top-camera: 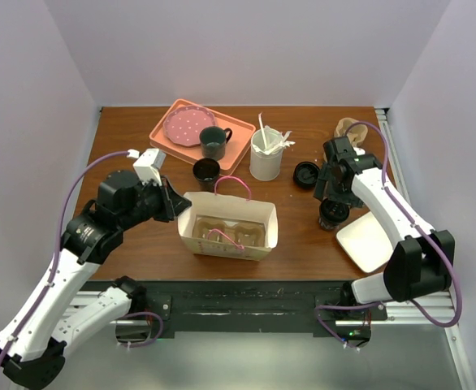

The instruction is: Pack the takeout coffee

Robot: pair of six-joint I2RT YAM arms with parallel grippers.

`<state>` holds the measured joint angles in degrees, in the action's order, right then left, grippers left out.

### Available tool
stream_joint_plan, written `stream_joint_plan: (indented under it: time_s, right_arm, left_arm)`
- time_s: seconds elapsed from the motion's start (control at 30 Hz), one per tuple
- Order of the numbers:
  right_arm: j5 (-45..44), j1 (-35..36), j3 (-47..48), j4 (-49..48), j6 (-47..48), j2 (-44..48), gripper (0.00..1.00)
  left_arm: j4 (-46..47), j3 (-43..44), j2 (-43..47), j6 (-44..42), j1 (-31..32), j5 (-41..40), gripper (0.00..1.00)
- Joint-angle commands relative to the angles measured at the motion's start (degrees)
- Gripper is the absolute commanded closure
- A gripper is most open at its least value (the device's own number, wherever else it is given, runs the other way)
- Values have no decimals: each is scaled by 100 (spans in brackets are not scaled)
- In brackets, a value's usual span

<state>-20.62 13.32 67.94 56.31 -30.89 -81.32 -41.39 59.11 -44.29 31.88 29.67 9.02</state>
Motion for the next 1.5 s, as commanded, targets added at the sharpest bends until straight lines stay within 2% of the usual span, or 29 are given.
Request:
stream_joint_plan:
  time_s: [0.0, 0.27, 0.57, 0.8, 0.87, 1.03, 1.23, 1.33, 1.47]
  right_arm:
    - [85, -110, -105, -279, -4, 2, 12]
    - [489, -304, -413, -612, 136, -7, 12]
    - [568, -339, -501, -674, 224, -16, 21]
    - [630, -339, -335, -631, 496, 2, 38]
    - [638, -339, -45, -534, 707, 28, 44]
    - [813, -322, 1007, -235, 1234, -33, 50]
    - [1402, -146, 2334, 239, 1647, 63, 54]
    - [1885, 108, 3133, 450, 1771, 151, 54]
    - [2045, 924, 4190, 731, 1797, 178, 54]
  left_arm:
    - [166, 12, -9, -85, 12, 153, 100]
    - [236, 4, -36, -24, 12, 109, 100]
    - [289, -93, -18, 134, 12, 56, 100]
    - [648, 4, -132, 284, 12, 39, 100]
    - [973, 4, -219, 293, 12, 30, 100]
    - [1097, 101, -484, 371, 12, -189, 100]
    - [554, 311, -712, 469, 4, -523, 100]
    - [211, 574, -905, 328, 12, -804, 100]
    - [-10, 803, -1186, 266, 12, -822, 100]
